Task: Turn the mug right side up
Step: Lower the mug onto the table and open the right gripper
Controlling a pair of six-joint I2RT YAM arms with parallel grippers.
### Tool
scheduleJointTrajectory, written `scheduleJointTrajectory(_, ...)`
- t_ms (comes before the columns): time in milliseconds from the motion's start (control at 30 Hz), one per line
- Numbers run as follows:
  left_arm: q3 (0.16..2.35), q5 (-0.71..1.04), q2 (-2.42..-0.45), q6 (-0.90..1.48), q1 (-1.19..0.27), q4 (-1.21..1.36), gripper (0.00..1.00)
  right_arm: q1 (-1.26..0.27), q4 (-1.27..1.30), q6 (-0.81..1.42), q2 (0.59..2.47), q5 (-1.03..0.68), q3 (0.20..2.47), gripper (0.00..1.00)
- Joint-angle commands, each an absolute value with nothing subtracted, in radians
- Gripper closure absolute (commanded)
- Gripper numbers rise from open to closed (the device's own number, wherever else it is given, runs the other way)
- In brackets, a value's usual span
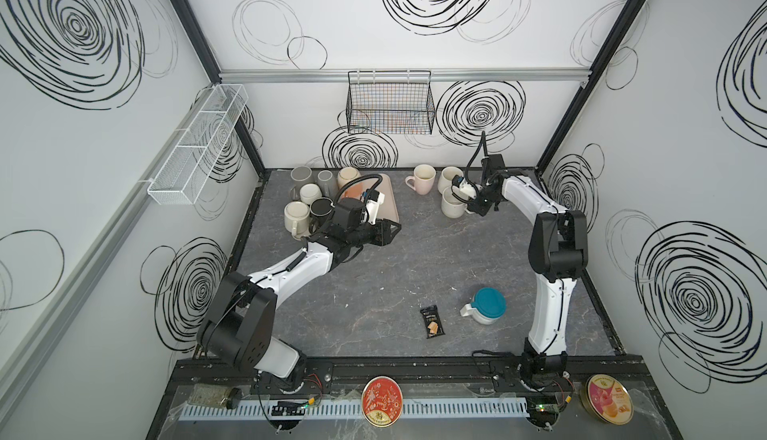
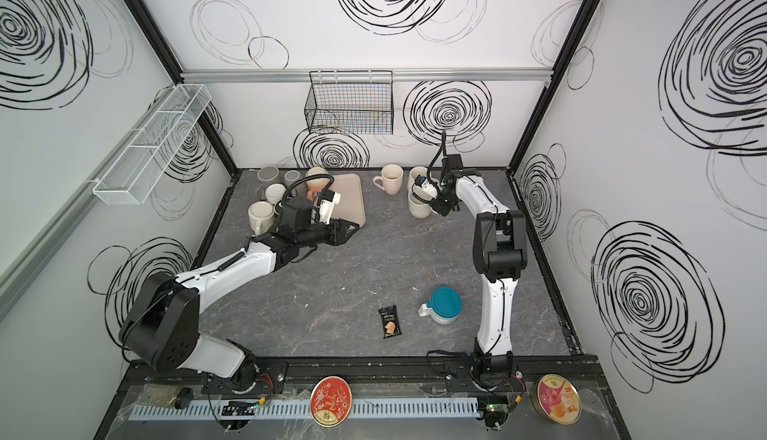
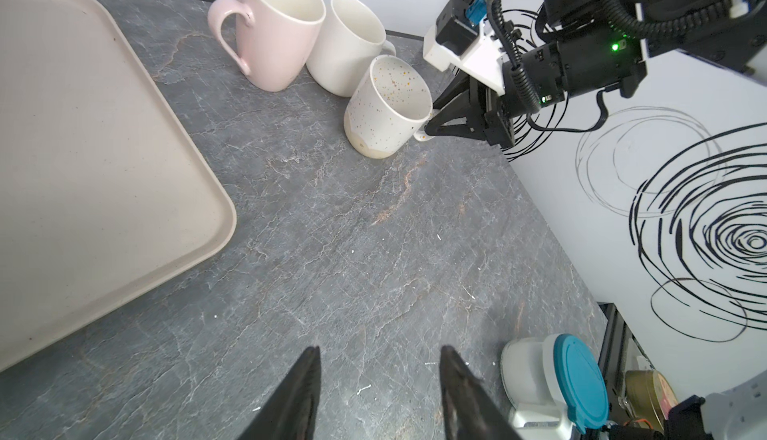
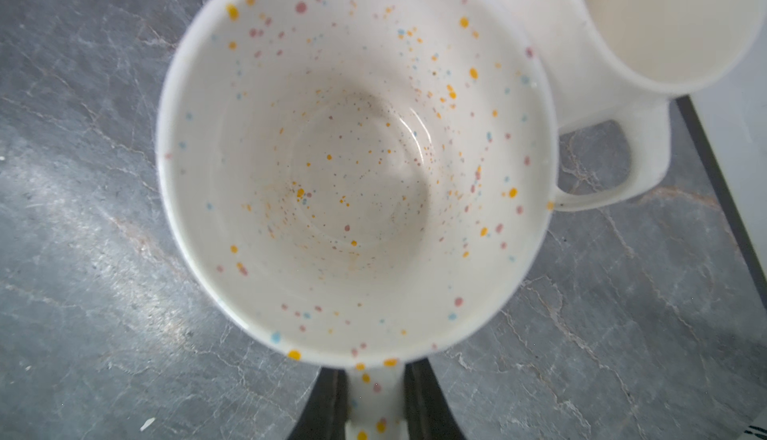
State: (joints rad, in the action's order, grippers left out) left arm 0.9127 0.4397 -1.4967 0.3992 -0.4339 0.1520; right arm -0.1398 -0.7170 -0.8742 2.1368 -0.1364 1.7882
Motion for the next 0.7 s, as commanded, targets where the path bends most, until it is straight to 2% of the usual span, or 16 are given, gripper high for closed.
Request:
scheduleJointTrajectory(0, 0.916, 0.428, -1.493, 0.399, -0.44, 0.201, 0.5, -0.138, -0.649, -0.908, 2.141, -0.117, 1.829, 0.65)
scheduleJointTrajectory(67, 0.914, 0.427, -1.492, 0.398, -0.438, 0.198, 0.5, -0.138, -0.632, -0.906, 2.137, -0.079, 1.826, 0.58)
scheduleJointTrajectory(133, 0.915, 0.426, -1.49, 0.395, -0.436, 0.196, 0.5, -0.138, -0.612, -0.907, 2.131, -0.044, 1.82, 0.56)
scheduleJointTrajectory(433, 0.917, 0.428, -1.489, 0.394, -0.436, 0.196, 0.5, -0.129, -0.518, -0.906, 2.1, 0.07, 1.773, 0.54)
scheduleJointTrajectory(667, 0.922, 0.426, -1.481, 0.394, -0.436, 0.189, 0.5, -0.133, -0.574, -0.866, 2.073, 0.0, 1.798, 0.55)
